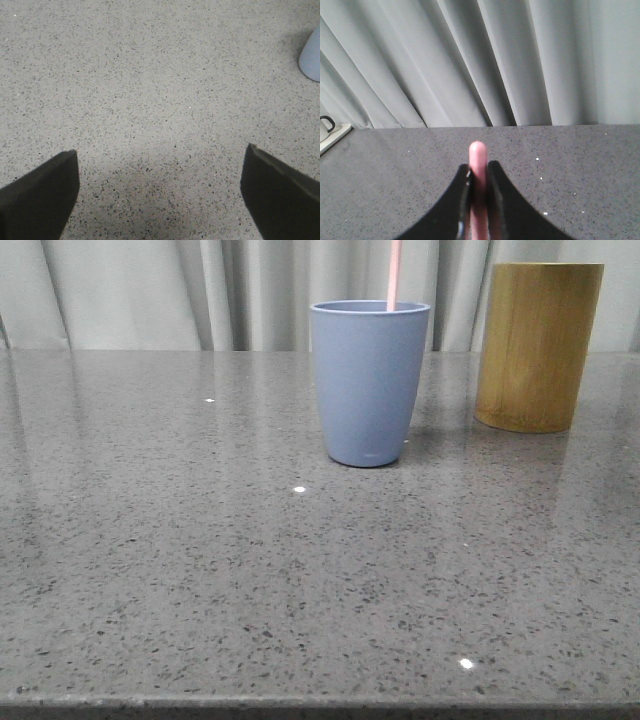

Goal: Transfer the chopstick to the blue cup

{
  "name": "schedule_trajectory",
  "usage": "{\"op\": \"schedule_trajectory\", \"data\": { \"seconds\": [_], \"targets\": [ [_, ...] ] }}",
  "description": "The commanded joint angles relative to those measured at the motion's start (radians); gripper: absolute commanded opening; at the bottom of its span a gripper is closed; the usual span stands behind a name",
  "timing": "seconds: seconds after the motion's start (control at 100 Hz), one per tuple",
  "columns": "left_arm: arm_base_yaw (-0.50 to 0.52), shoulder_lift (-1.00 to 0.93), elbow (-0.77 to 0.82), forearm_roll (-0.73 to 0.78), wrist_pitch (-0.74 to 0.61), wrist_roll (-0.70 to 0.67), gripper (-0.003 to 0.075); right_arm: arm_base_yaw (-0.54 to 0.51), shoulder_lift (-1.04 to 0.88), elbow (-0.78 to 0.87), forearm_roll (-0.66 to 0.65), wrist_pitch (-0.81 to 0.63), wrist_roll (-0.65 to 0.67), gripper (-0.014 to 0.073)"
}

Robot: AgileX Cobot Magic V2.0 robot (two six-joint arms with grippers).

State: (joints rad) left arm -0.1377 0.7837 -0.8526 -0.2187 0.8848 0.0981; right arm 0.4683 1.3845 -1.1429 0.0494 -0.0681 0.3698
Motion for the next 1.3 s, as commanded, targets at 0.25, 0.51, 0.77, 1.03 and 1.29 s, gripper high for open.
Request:
{"op": "schedule_trajectory", "data": {
  "seconds": [0.25,0.51,0.77,1.03,1.29],
  "targets": [
    [0.002,-0.006,-0.025,-0.016,-0.065,-0.008,0.0629,0.0,-0.03,-0.035,-0.013,-0.058,-0.002,0.0121],
    [0.002,-0.006,-0.025,-0.016,-0.065,-0.008,0.0629,0.0,-0.032,-0.035,-0.013,-0.064,-0.003,0.0266],
    [0.002,-0.006,-0.025,-0.016,-0.065,-0.008,0.0629,-0.034,-0.085,-0.035,-0.014,-0.014,-0.056,0.0323],
    [0.002,-0.006,-0.025,-0.016,-0.064,-0.008,0.0629,-0.152,-0.244,-0.03,-0.043,0.232,-0.202,0.0323],
    [0.002,-0.006,-0.025,-0.016,-0.028,-0.008,0.0629,-0.212,-0.484,0.09,-0.157,0.456,-0.225,0.0323]
  ]
}}
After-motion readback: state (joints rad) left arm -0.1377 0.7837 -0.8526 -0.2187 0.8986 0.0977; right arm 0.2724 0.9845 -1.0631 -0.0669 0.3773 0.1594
